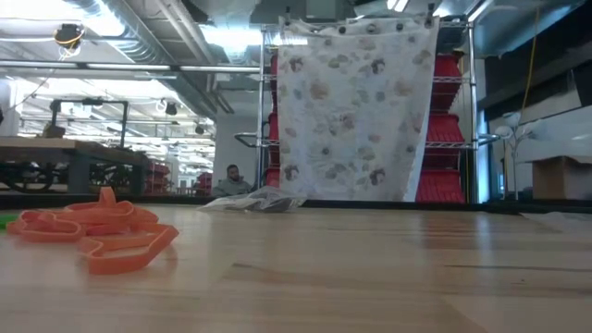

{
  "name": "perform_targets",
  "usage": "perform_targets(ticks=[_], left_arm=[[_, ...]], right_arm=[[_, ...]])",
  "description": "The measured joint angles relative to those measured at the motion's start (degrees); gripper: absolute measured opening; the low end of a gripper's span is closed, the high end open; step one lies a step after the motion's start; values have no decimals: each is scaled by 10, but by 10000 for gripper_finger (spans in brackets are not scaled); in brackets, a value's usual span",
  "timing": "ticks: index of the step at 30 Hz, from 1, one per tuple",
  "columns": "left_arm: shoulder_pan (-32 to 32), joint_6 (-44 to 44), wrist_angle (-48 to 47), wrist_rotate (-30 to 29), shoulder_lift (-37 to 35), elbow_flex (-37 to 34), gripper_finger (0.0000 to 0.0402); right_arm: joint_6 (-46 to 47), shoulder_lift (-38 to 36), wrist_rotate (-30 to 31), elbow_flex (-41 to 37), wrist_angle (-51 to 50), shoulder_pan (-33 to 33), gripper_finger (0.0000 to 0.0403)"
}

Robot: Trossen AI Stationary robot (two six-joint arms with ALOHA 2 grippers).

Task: Sort rubber bands
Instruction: Open the transparent zip bag

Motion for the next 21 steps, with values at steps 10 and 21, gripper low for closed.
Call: perform_targets(ticks=[10,21], left_arm=[[0,6,-18,-6,13,0,156],[0,22,-12,-26,13,0,99]], right_arm=[[-1,0,-4,1,5,0,4],[18,0,-6,1,6,-3,4]])
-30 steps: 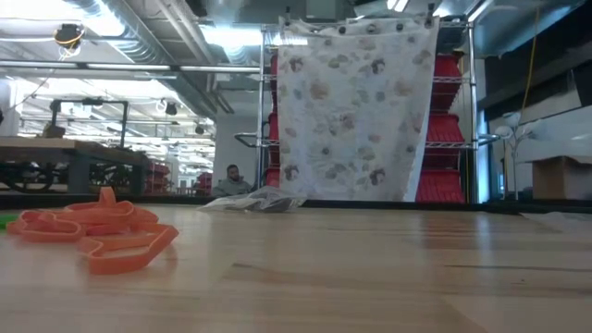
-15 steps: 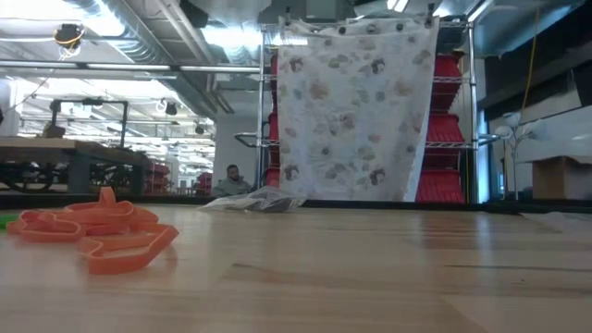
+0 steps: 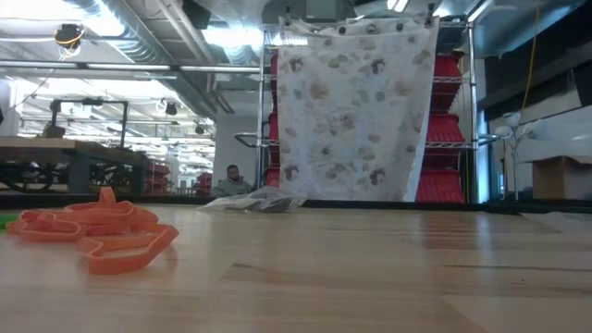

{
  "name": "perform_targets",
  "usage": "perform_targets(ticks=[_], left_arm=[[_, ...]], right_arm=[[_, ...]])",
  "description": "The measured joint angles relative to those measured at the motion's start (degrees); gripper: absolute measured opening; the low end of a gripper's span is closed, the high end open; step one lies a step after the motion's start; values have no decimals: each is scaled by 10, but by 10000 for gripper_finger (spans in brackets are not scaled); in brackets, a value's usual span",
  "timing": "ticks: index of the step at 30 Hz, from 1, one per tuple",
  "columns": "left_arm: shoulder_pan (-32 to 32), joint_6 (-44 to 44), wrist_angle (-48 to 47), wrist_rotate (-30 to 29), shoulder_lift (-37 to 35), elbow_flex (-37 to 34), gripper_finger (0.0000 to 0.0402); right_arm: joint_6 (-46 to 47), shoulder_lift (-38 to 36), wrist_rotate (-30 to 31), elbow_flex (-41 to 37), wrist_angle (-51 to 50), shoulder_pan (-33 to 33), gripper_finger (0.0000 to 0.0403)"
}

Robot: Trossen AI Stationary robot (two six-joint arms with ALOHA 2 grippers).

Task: Sort rubber bands
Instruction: Open the transparent zip bag

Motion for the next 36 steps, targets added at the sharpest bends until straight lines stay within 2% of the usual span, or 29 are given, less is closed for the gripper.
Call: perform_targets(ticks=[4,7,11,16,21,25,32,36], left_arm=[[0,27,1,0,0,0,44],[0,24,6,-22,0,0,7],[-8,36,7,-97,0,0,1],[-9,41,16,-219,0,0,0],[-4,40,27,-270,4,0,0],[-6,38,9,-333,6,1,0],[-5,0,-68,-369,-1,1,0],[-6,-25,-135,-373,-15,-1,0]], right_arm=[[31,1,-4,0,11,-6,4],[67,5,6,1,24,-12,4],[99,13,45,1,29,-20,4],[100,28,182,1,42,-20,1],[91,37,249,1,81,-20,1],[82,38,318,1,78,-15,0],[92,38,415,1,17,8,0],[115,31,419,1,-10,17,0]])
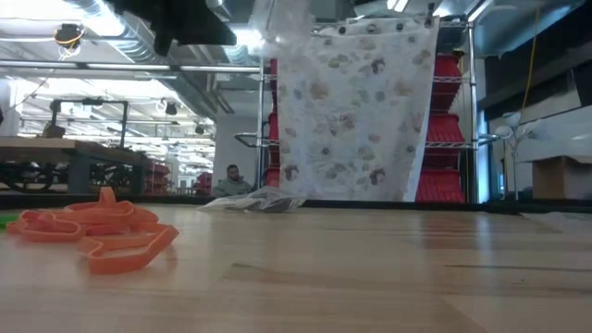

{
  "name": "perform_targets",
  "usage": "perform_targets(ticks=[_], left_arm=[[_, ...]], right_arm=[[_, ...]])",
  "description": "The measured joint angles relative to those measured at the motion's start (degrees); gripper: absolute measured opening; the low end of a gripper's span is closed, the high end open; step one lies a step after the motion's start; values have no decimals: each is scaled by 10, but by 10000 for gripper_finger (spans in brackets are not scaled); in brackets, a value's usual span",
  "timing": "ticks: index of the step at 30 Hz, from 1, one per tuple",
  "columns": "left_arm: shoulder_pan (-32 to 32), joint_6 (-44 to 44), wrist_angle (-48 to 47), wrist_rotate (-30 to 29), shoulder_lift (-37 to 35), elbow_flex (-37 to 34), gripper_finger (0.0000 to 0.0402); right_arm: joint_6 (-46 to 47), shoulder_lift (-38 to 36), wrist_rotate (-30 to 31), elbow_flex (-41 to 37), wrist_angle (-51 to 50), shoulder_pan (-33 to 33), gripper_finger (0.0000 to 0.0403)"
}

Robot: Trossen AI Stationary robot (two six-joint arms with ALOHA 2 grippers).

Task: Sort rubber bands
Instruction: Open the transparent zip bag

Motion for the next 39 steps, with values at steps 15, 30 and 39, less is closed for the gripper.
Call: perform_targets(ticks=[15,30,39], left_arm=[[-30,42,-43,252,-106,0,45],[-30,-9,10,321,-51,0,185],[-27,-3,77,318,-3,0,187]], right_arm=[[-94,-27,-284,0,-4,5,0],[-106,-36,-334,0,20,1,0],[-105,-36,-349,0,23,0,0]])
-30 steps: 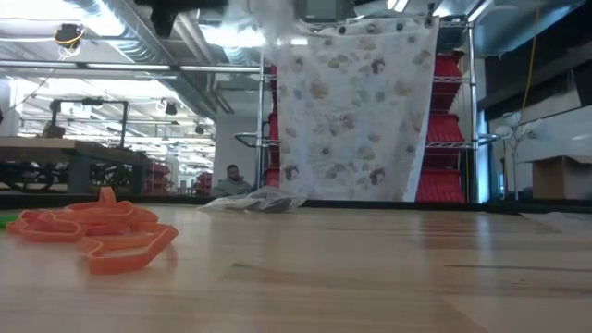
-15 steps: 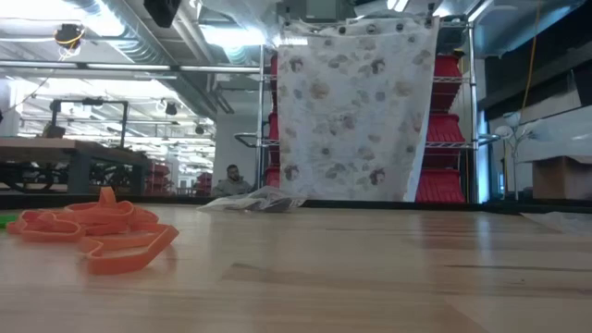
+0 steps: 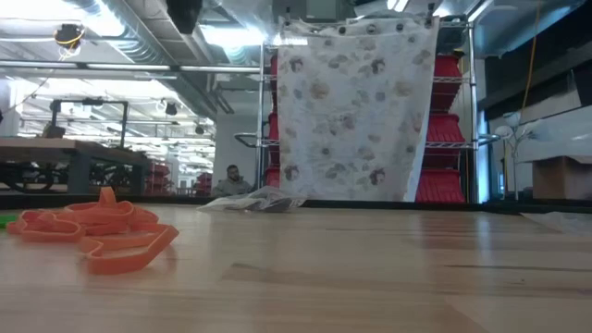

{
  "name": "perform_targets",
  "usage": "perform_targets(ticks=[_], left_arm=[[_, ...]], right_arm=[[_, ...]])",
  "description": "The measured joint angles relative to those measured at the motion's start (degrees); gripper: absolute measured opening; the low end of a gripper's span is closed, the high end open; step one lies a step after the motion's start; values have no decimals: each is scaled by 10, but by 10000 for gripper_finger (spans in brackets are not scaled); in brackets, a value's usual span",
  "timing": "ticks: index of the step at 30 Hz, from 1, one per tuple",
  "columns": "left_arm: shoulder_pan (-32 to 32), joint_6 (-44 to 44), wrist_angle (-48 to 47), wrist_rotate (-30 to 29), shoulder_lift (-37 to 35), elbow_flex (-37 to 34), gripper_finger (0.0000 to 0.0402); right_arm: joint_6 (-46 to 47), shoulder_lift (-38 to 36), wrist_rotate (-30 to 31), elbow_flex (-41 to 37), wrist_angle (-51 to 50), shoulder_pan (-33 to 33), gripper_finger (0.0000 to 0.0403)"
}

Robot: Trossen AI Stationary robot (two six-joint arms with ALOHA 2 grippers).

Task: Sort rubber bands
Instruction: Open the transparent zip bag

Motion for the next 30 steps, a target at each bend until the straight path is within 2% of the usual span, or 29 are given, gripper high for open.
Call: perform_targets(ticks=[3,6,8,11,12,15,18,21,30], left_arm=[[0,12,41,-8,15,0,181],[0,23,65,-15,19,0,156],[1,22,71,-48,19,0,117],[6,25,69,-88,19,0,29],[8,27,70,-100,21,0,16],[12,22,48,-167,23,0,3],[13,20,15,-244,23,0,1],[12,11,-24,-286,22,0,0],[30,-53,-187,-343,-4,0,0]], right_arm=[[0,0,-5,0,-2,0,0],[1,0,-4,0,-1,0,0],[2,0,1,0,1,0,0],[11,9,5,0,20,-5,0],[19,13,8,0,23,-7,0],[47,33,41,0,22,-15,0],[82,45,113,0,14,-16,0],[120,45,171,0,-19,-14,0],[211,42,181,0,-136,12,0]])
